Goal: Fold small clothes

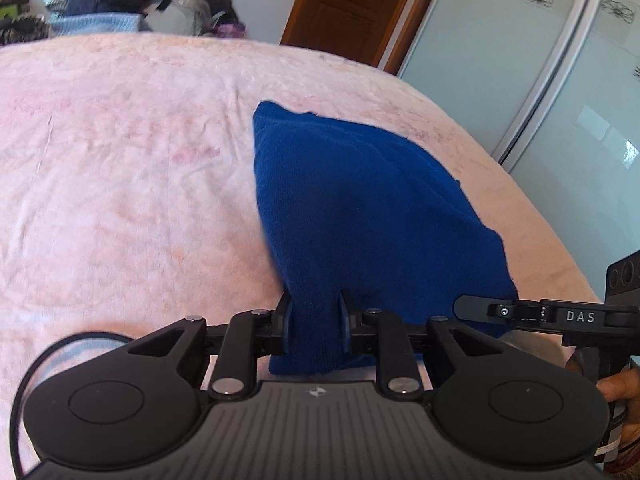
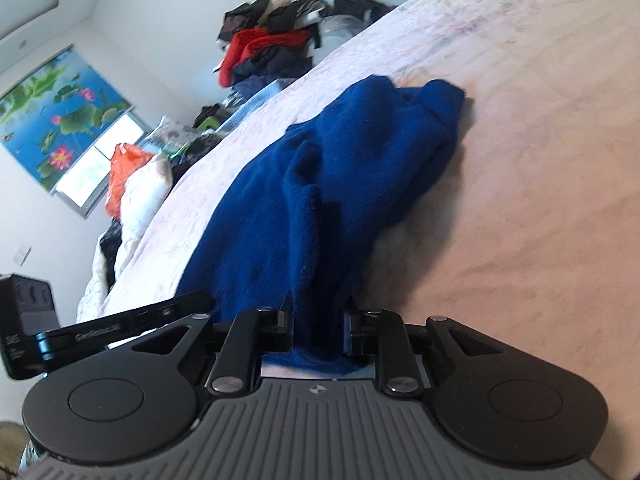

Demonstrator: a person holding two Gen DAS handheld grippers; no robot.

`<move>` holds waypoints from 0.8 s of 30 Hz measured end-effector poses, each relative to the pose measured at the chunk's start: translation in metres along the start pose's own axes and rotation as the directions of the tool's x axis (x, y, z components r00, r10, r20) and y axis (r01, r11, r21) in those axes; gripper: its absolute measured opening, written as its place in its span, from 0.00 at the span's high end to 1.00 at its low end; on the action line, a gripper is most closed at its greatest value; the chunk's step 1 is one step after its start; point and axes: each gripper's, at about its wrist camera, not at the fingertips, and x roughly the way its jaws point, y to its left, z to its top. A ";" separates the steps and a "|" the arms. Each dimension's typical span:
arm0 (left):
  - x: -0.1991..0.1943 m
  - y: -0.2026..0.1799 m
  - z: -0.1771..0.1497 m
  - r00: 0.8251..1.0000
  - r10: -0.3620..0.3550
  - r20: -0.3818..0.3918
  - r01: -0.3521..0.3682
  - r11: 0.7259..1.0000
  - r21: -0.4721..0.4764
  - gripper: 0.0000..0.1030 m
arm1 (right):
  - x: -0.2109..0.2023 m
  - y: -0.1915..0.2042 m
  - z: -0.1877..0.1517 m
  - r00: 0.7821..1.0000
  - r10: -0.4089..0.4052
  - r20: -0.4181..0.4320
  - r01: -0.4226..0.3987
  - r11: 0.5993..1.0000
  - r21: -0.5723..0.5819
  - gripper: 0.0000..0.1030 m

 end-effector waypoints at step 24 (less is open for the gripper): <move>-0.017 -0.023 -0.031 0.982 0.189 0.005 -0.189 0.982 0.008 0.37 | -0.014 0.057 -0.035 0.977 -0.202 0.073 0.212 0.963 -0.166 0.17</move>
